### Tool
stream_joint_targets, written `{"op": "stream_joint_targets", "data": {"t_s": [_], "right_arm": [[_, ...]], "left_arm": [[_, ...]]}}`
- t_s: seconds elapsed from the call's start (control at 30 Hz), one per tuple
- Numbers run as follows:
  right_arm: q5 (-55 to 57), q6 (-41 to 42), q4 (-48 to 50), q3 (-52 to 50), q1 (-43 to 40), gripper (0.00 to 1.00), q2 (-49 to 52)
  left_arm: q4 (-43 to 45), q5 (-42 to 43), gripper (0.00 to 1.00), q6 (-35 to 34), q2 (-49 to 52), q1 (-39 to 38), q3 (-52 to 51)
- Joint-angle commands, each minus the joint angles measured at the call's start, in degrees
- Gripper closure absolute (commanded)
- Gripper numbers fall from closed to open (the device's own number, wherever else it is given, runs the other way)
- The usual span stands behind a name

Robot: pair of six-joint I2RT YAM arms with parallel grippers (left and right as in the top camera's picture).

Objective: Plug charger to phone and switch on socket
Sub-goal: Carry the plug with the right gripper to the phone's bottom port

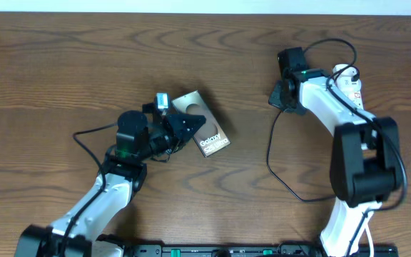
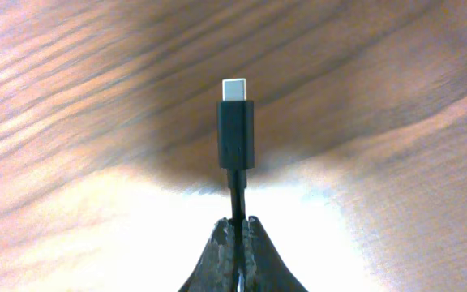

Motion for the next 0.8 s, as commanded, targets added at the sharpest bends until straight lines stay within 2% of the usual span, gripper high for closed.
{"op": "stream_joint_targets", "data": {"t_s": [0.0, 0.17, 0.37, 0.57, 0.77], "right_arm": [[-6.32, -12.98, -3.08, -0.02, 2.21, 0.99, -7.37], [-21.70, -25.59, -12.81, -0.02, 4.09, 0.99, -14.36], [-28.72, -34.91, -23.91, -0.04, 6.29, 0.99, -24.15], [-28.70, -38.07, -32.46, -0.04, 11.80, 0.99, -30.84], [-29.90, -37.55, -33.48, -0.22, 21.46, 0.99, -31.78]], "left_arm": [[4.20, 5.29, 0.93, -0.83, 2.99, 1.09, 0.94], [8.98, 8.87, 0.93, -1.44, 5.99, 3.28, 1.01], [16.33, 13.70, 0.93, -3.80, 6.36, 6.75, 1.16], [16.76, 13.79, 0.93, -4.76, 6.36, 8.92, 1.27], [22.23, 15.34, 0.92, -7.43, 6.36, 8.94, 1.27]]}}
